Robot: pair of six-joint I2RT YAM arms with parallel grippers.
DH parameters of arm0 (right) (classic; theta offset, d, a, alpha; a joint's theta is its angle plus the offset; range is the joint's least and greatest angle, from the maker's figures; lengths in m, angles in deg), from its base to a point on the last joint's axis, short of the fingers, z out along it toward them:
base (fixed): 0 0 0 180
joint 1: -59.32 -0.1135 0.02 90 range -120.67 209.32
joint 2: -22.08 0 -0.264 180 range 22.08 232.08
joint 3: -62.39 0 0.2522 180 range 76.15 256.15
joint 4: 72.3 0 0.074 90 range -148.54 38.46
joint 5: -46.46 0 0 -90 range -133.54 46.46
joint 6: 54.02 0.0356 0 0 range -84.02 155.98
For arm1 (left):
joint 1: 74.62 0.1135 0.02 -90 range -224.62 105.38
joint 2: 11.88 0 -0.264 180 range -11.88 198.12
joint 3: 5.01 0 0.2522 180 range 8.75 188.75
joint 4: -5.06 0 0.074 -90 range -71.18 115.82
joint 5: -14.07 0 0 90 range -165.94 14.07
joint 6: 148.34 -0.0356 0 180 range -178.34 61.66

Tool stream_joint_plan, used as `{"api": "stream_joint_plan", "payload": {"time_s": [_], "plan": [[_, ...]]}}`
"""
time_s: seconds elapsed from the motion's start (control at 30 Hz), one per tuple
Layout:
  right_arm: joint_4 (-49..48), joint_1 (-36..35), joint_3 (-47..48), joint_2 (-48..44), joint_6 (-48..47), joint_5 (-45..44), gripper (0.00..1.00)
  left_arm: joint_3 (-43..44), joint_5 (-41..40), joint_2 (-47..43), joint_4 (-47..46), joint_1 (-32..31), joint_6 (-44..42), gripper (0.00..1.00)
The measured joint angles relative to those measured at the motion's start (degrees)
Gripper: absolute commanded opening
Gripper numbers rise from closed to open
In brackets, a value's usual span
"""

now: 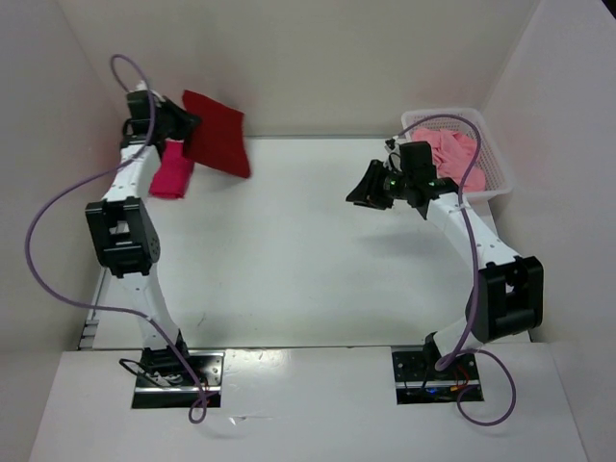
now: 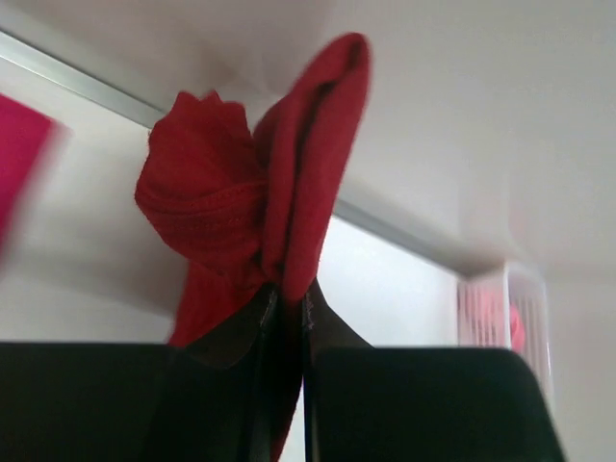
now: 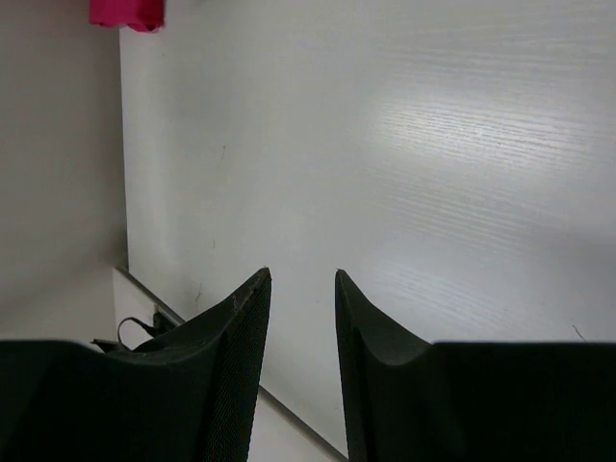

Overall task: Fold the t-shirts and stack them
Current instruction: Put the neatly folded tshirt into the corner of the board with the left arm

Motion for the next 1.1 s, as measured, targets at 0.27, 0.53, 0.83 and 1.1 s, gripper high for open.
{"api": "stream_joint_plan", "payload": {"time_s": [0.27, 0.53, 0.83, 1.1], "plan": [[0.13, 0.00, -1.81, -0.04, -0.79, 3.34, 0.42, -14.45, -7.19, -5.84, -1.77, 19.50, 0.24, 0.94], [-0.02, 0.00, -5.18, -2.14, -1.40, 4.42, 0.51, -38.27, -10.27, -22.95, -2.49, 19.02, 1.57, 0.99], [-3.15, -5.18, -13.84, -3.98, 2.60, 1.86, 0.22, -48.59, -7.41, -45.33, 0.79, 14.97, 0.94, 0.99], [-9.88, -23.06, -17.20, -4.46, 10.47, -4.35, 0.20, -61.94, 5.25, -48.39, 5.42, -16.79, 5.05, 0.99]]}}
